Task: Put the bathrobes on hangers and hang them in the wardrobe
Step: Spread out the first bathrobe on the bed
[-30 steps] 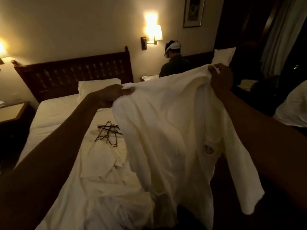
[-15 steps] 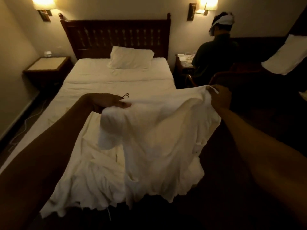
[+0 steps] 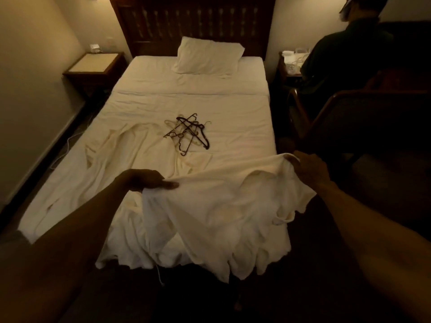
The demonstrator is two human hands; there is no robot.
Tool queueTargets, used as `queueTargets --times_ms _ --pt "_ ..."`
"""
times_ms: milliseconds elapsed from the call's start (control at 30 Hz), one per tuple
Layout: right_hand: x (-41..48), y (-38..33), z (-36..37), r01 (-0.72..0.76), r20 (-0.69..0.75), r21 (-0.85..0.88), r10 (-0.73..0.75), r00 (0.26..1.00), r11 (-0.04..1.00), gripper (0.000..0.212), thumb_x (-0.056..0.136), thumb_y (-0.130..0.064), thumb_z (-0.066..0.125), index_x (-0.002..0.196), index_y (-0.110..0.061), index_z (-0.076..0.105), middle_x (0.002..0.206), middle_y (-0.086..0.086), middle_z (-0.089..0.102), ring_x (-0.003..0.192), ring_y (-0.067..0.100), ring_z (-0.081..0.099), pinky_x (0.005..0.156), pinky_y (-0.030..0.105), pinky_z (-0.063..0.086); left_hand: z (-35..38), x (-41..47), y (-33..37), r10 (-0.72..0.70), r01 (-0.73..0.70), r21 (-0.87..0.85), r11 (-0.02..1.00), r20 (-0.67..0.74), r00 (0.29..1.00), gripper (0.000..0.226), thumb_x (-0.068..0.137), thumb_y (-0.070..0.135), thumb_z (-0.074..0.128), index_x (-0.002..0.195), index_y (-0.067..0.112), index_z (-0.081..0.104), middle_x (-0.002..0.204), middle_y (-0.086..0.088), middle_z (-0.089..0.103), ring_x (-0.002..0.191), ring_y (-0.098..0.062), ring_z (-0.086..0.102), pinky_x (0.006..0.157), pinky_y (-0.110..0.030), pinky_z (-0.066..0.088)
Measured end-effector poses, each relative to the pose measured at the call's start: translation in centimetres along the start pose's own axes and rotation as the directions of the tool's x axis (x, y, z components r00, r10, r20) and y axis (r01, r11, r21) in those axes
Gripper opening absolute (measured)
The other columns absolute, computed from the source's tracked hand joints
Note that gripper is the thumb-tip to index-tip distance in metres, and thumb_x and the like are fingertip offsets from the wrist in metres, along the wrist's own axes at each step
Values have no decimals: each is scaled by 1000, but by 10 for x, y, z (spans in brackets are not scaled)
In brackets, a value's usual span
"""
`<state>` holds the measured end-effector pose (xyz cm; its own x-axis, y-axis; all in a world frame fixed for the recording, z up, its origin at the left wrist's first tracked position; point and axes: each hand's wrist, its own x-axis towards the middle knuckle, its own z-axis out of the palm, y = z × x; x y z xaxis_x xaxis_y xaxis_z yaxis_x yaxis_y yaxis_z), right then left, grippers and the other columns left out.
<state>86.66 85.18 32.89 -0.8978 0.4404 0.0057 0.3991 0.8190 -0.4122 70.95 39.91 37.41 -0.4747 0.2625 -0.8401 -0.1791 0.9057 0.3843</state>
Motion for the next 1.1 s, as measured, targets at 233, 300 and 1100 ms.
queueTargets --times_ms 233,300,1100 --pt "71 -11 26 -98 -68 104 105 992 990 53 94 -64 34 71 -20 54 74 6 60 71 30 59 68 45 52 -47 61 33 209 -301 -194 934 -388 898 46 76 54 77 93 12 77 87 -7 76 81 -22 73 62 -27 57" --pt "107 -19 33 -112 -104 127 126 987 986 54 94 -64 37 69 -19 54 72 6 60 70 30 59 67 45 52 -67 93 47 193 -340 -227 913 -493 849 46 78 53 76 90 9 76 86 -10 75 77 -23 72 60 -27 56" --pt "415 93 320 -270 -17 -27 270 963 962 52 88 -66 48 82 -17 66 96 16 67 94 37 59 78 42 44 -130 549 110 84 -88 26 996 -650 755 46 90 57 58 92 13 71 108 -15 68 107 -36 60 86 -39 47"
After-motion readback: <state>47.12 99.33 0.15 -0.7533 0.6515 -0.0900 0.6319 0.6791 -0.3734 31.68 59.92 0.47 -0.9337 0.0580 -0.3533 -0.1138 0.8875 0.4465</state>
